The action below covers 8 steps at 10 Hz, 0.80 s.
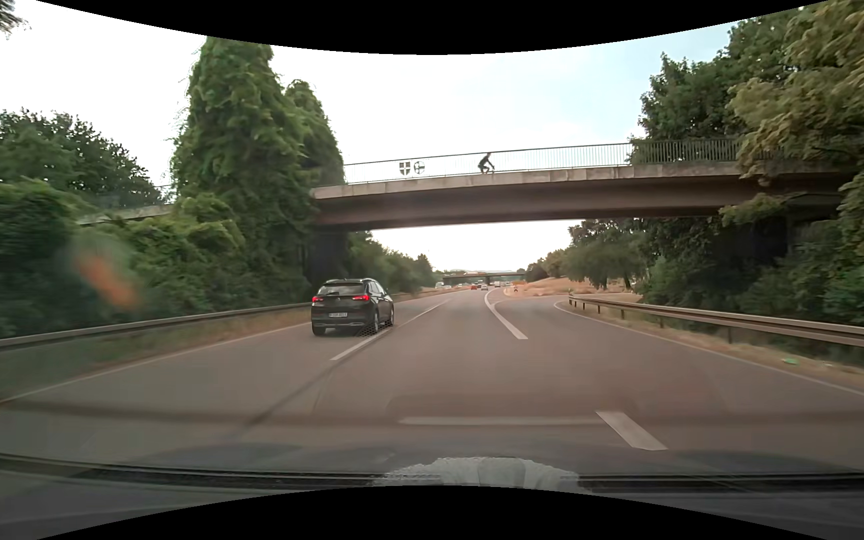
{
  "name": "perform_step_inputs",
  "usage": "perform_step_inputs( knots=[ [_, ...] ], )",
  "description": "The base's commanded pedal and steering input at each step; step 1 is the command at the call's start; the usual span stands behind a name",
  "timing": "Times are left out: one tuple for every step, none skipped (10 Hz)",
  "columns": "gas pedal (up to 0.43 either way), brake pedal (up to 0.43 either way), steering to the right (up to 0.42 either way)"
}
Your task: Follow the waypoints while adhering to traffic rules and regulations
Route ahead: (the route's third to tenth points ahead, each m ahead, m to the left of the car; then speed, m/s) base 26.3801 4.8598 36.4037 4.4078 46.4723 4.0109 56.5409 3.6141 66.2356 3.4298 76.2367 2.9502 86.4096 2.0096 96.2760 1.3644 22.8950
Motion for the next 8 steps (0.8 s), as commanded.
perform_step_inputs(
  knots=[
    [0.157,0.000,0.006],
    [0.157,0.000,0.007],
    [0.157,0.000,0.006],
    [0.157,0.000,0.006],
    [0.157,0.000,0.006],
    [0.157,0.000,0.006],
    [0.157,0.000,0.005],
    [0.157,0.000,0.006]
  ],
)
